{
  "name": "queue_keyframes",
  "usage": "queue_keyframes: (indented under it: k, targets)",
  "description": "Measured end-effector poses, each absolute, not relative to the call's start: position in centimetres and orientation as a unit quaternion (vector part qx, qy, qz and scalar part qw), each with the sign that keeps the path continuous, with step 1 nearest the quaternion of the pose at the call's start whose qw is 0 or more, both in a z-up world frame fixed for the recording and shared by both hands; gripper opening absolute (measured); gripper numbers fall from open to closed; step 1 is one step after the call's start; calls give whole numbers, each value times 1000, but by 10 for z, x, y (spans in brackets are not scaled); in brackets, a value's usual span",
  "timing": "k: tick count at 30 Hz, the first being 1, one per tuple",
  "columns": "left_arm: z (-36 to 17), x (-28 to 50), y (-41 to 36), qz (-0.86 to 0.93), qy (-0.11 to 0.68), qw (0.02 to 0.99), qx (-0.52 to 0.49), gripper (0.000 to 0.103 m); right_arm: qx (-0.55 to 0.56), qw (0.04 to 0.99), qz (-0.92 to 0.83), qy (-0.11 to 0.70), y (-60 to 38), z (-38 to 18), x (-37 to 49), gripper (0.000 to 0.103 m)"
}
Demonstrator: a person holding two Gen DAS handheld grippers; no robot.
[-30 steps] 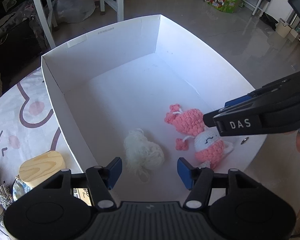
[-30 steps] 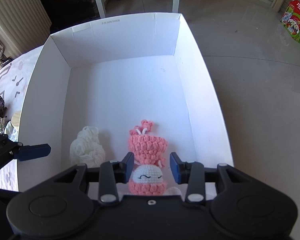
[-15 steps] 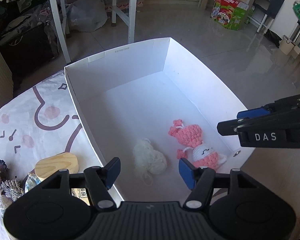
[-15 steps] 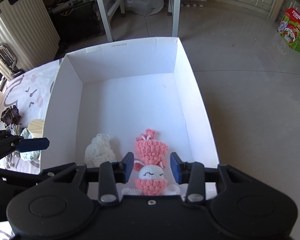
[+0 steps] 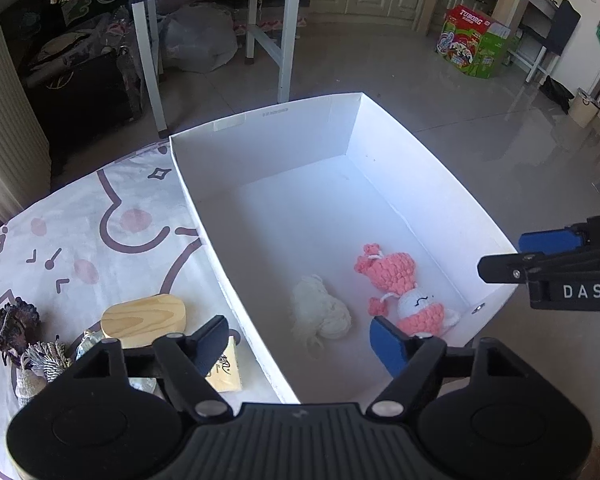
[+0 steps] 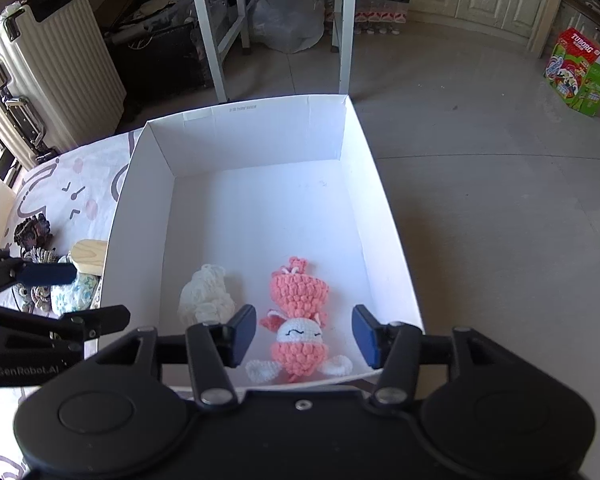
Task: Organize objects
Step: 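Withdraw both tools from the box back toward the remaining toys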
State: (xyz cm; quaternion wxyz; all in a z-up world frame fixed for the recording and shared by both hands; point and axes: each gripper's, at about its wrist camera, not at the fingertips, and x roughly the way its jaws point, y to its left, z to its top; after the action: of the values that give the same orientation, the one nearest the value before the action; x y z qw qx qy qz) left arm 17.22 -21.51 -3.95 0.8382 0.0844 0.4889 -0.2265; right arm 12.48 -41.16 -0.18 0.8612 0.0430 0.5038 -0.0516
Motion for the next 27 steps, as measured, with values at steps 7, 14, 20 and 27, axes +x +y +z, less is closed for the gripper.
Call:
queue_keyframes:
  k: [7,14,20,27]
  targets:
    - [-35,169,-206,-208,483,848,73,97,28,868,-66,492,-412,4,109,81]
    - [-34,166,-198,-192,480,854,63,101,27,871,-78,483,-415,6,100,100]
    - [-34,163,-197,-189,477,856,64,103,31,871,-83,483,-416,6,96,103]
    - [-32,165,-186,-172,476,861,58,103,40,871,-88,481,-414,4,98,103]
